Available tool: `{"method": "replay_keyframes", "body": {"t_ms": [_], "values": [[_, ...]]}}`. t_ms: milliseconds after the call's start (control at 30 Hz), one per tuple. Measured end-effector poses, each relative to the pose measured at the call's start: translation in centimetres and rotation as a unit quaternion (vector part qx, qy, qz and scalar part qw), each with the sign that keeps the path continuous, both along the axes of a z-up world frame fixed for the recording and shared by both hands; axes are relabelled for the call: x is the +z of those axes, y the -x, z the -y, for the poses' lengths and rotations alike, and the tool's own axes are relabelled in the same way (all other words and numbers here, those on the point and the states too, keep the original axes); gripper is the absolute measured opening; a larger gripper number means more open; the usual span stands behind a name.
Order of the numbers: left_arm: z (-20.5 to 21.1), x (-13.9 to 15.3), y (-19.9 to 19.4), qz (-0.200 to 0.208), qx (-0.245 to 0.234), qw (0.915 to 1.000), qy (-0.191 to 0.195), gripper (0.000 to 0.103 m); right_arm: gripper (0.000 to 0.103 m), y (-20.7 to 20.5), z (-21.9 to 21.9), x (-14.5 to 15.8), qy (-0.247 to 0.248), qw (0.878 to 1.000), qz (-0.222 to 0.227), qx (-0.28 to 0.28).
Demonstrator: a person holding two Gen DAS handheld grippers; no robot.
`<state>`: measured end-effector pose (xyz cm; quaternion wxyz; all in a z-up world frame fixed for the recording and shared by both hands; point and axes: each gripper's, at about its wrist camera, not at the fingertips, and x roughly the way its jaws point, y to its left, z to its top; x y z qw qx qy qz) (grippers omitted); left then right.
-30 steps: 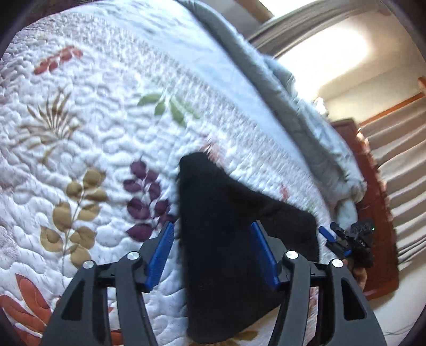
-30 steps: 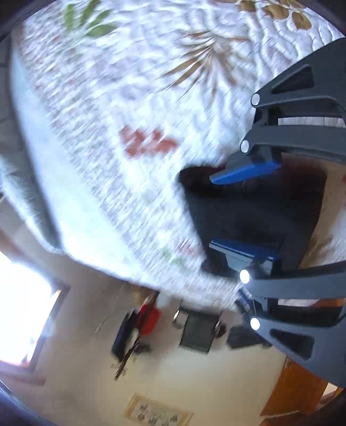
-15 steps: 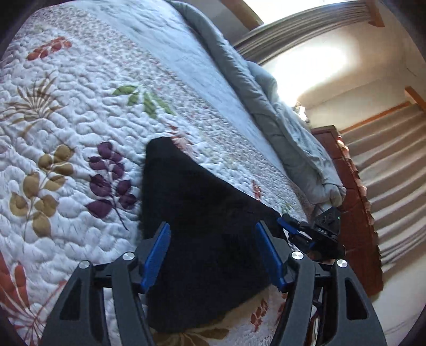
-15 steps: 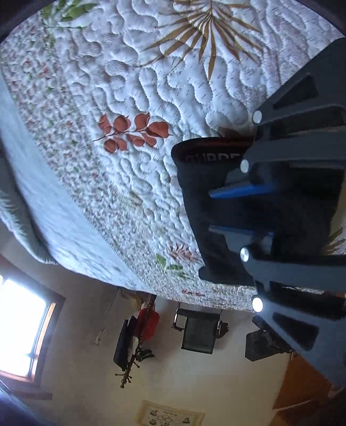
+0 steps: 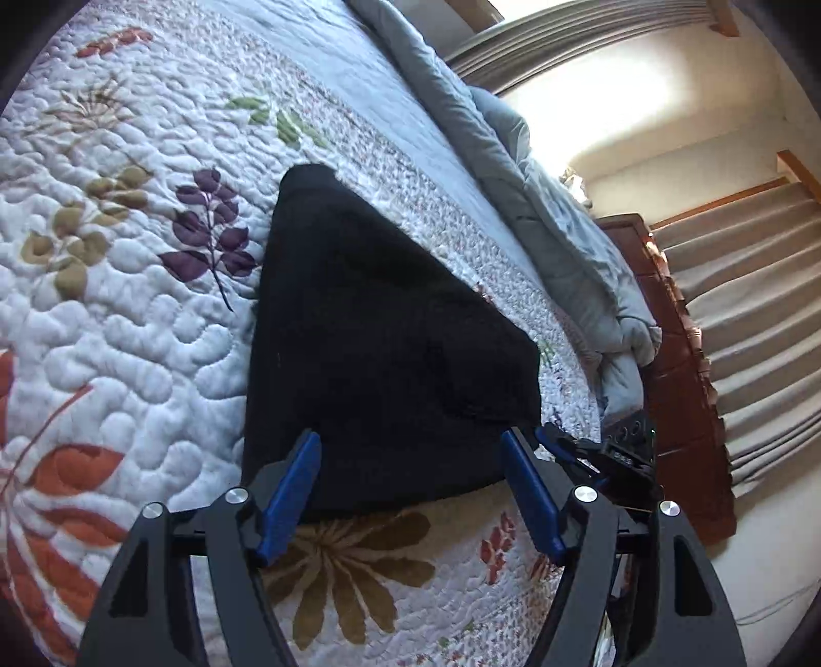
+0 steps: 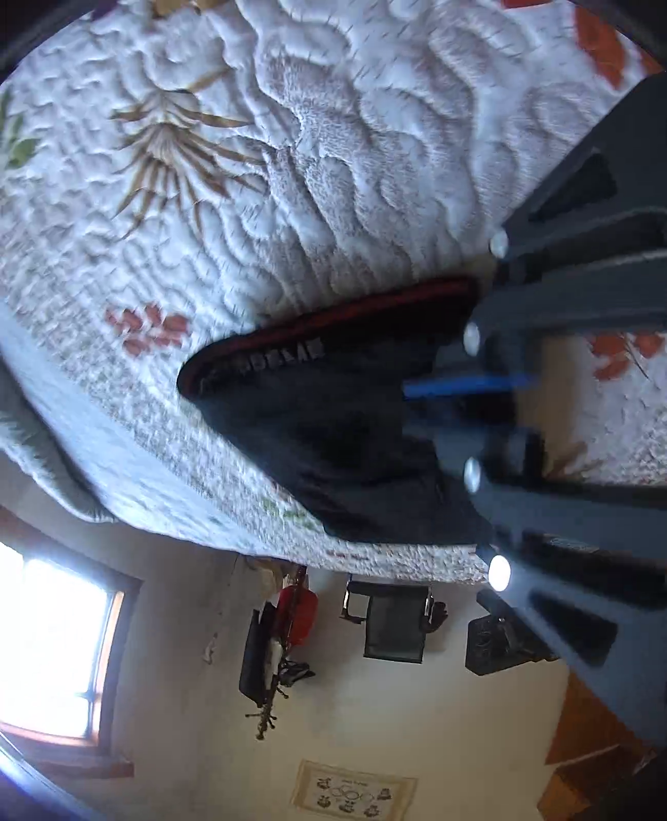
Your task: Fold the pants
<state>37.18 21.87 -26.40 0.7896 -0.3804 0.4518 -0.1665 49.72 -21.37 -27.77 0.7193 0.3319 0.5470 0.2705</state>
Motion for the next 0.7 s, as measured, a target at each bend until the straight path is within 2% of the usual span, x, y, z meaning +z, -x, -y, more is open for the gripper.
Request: {"method": "replay_keyframes", "body": {"t_ms": [67, 100, 133, 200, 233, 300, 333, 467, 567, 600, 700], "values": [[-0.1, 2.0, 2.0, 0.007, 0.004, 0.9996, -0.028, 0.076, 0.044, 2.1, -0.1, 3.1, 0.028, 0.999, 0.029, -0.001], [0.0, 3.1, 3.2, 0.012, 0.009, 0.9988, -0.046, 0.079, 0.054, 3.8, -0.3, 5.2, 0.052, 0.997, 0.052, 0.001], [0.3, 4.8, 5.3, 0.017, 0.017, 0.9966, -0.079, 0.084, 0.061, 5.6, -0.6, 7.2, 0.076, 0.994, 0.074, 0.001], [1.5, 8.0, 9.2, 0.037, 0.029, 0.9898, -0.134, 0.091, 0.090, 10.1, -1.4, 11.3, 0.145, 0.982, 0.122, -0.002], [2.3, 9.6, 11.3, 0.050, 0.034, 0.9842, -0.167, 0.097, 0.094, 12.5, -1.9, 13.1, 0.174, 0.973, 0.151, -0.007], [3.8, 12.2, 14.8, 0.061, 0.042, 0.9724, -0.221, 0.099, 0.099, 17.9, -3.2, 16.3, 0.243, 0.951, 0.191, -0.008], [5.0, 14.0, 17.3, 0.067, 0.035, 0.9654, -0.250, 0.099, 0.099, 19.7, -3.5, 17.0, 0.260, 0.946, 0.194, -0.008], [8.1, 19.2, 23.9, 0.085, 0.046, 0.9422, -0.321, 0.099, 0.099, 28.4, -5.0, 20.0, 0.304, 0.935, 0.181, -0.011], [9.9, 22.6, 28.5, 0.108, 0.062, 0.9223, -0.366, 0.099, 0.100, 33.2, -5.9, 22.3, 0.323, 0.925, 0.200, -0.005], [10.5, 23.6, 30.3, 0.118, 0.062, 0.9182, -0.373, 0.099, 0.100, 35.7, -6.2, 23.7, 0.335, 0.915, 0.224, -0.004], [11.7, 25.7, 34.0, 0.129, 0.061, 0.9216, -0.361, 0.099, 0.100, 40.5, -6.9, 27.3, 0.359, 0.894, 0.268, -0.010]]}}
